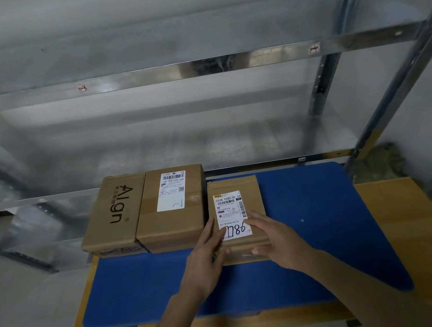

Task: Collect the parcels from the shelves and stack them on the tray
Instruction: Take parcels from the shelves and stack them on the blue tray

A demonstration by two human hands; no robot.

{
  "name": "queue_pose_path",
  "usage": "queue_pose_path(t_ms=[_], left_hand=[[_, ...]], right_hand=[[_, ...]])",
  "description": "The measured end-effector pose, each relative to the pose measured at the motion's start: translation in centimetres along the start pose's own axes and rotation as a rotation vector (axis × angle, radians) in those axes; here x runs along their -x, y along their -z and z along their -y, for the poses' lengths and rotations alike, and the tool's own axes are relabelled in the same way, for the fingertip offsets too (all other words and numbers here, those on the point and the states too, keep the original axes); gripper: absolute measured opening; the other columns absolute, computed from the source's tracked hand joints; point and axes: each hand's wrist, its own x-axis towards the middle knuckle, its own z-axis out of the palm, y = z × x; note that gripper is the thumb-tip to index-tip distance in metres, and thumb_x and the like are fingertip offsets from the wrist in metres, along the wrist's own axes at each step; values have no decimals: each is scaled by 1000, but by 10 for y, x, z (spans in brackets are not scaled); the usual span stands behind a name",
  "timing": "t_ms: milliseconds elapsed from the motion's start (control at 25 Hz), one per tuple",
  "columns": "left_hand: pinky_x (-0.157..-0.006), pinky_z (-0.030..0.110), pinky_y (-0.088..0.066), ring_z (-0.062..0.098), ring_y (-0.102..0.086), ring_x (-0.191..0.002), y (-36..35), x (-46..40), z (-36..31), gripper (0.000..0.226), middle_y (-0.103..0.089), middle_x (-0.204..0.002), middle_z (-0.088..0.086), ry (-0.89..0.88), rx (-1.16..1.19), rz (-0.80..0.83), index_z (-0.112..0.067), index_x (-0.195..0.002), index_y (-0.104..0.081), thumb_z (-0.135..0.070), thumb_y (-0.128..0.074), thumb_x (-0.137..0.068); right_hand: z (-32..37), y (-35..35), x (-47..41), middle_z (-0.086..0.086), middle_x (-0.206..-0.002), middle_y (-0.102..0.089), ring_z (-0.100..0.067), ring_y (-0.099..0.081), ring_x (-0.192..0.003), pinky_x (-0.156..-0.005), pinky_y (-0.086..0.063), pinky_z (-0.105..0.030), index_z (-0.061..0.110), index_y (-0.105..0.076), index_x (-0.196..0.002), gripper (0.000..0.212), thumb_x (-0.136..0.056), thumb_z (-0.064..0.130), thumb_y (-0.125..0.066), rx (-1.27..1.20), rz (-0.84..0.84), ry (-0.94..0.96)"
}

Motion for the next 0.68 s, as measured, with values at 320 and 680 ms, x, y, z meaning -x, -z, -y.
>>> queue_pose_path(t_ms=[320,680], left_hand=[[-104,20,-38,0,-38,-136,4,-13,4,51,-3,-160,-27,12,-25,-37,-36,-150,-35,-30,-50,-102],[-97,31,-49,7,-52,-126,9,-26,5,50,-4,-162,-23,40,-108,-32,-35,-150,-34,-33,-47,-102]], right_hand=[[1,1,-21,26,-159,-16,11,-20,-135,-109,-19,-12,28,-38,-151,76,-87,16,-75,-12,-24,-30],[-4,6,-38,21,-162,-17,12,-20,-135,-104,-16,-5,30,-39,-150,75,-86,15,-76,-3,-20,-37]])
